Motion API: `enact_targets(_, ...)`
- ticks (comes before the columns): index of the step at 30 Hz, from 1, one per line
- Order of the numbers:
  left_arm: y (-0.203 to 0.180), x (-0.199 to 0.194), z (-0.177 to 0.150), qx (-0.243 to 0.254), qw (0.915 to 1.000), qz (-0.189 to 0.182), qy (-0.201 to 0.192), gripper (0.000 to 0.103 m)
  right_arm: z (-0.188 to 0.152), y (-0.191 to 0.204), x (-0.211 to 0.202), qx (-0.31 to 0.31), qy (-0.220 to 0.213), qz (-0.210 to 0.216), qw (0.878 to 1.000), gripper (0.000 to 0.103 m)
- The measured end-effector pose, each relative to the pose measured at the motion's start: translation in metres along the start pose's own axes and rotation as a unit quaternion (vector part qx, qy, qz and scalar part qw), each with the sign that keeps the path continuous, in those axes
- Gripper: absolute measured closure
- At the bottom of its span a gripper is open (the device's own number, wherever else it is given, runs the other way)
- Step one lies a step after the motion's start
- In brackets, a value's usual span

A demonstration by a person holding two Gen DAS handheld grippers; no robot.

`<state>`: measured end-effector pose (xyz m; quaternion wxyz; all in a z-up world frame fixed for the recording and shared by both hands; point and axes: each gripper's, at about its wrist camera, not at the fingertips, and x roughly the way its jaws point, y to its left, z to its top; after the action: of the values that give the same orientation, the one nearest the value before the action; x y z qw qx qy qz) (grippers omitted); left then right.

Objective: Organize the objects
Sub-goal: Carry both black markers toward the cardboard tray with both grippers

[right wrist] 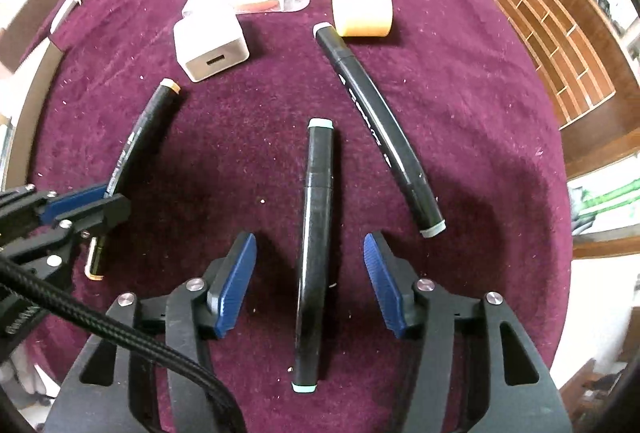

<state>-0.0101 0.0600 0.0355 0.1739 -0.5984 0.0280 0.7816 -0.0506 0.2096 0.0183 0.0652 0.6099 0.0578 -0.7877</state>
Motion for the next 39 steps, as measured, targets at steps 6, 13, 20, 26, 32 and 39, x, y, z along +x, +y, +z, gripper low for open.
enact_targets(6,0.002,0.001,-0.001,0.003,0.9993,-0.036,-0.01,0.092,0.007,-0.006,-0.003,0.028,0.006,0.036,0.999,0.09)
enact_targets(13,0.019,-0.03,-0.007,-0.004,0.9978,-0.05,-0.044,0.092,0.002,-0.026,-0.008,0.099,0.019,0.101,0.99,0.09)
enact_targets(20,0.04,-0.034,-0.022,-0.009,0.9983,-0.053,-0.024,0.092,-0.004,-0.015,-0.01,0.104,0.023,0.126,0.986,0.09)
enact_targets(26,0.049,-0.017,-0.035,-0.024,0.9992,-0.032,0.004,0.091,-0.01,0.01,-0.004,0.069,0.037,0.099,0.992,0.09)
enact_targets(32,0.034,-0.01,-0.024,0.001,1.0,-0.005,0.003,0.078,-0.009,0.026,-0.004,0.043,0.029,0.059,0.997,0.085)
enact_targets(39,0.025,-0.011,-0.031,0.027,0.9996,0.002,-0.011,0.092,-0.015,0.044,-0.008,0.005,0.007,-0.001,1.0,0.085)
